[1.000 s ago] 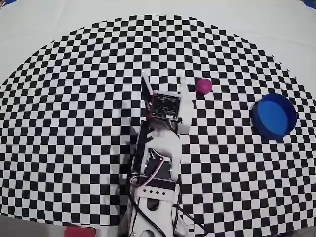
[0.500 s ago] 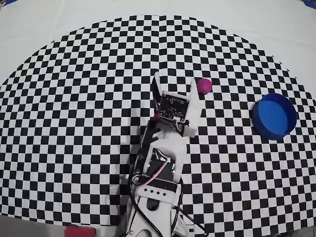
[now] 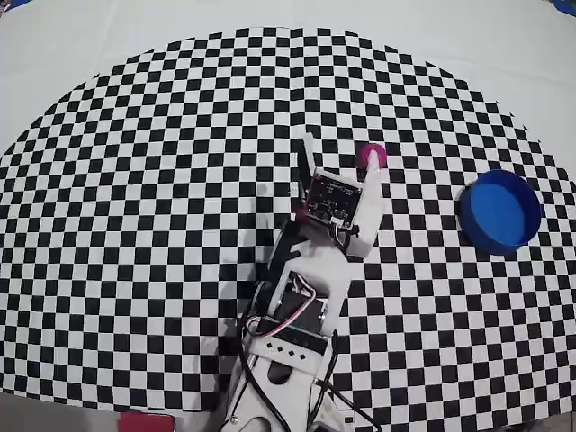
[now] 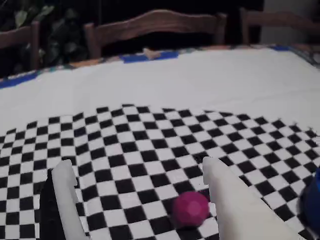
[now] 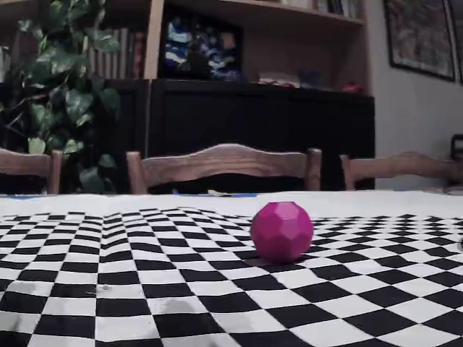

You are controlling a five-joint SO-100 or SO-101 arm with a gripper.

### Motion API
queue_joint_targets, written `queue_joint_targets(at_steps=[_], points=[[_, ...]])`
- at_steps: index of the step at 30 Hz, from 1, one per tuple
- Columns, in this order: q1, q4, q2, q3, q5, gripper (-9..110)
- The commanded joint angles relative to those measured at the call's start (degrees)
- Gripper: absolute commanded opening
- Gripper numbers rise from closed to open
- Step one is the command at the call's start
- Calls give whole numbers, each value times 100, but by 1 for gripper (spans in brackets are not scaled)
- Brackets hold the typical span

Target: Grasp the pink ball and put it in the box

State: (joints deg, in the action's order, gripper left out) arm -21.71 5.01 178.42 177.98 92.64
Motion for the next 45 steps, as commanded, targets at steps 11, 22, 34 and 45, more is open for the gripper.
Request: queue_joint_targets(at_steps=[11,22,34,45], points=[[-360,-44,-53,35,35,30],[-501,-44,-53,35,35,30],[-510,-44,-237,35,-18,30],[-580,-272,-633,-26,-26,30]])
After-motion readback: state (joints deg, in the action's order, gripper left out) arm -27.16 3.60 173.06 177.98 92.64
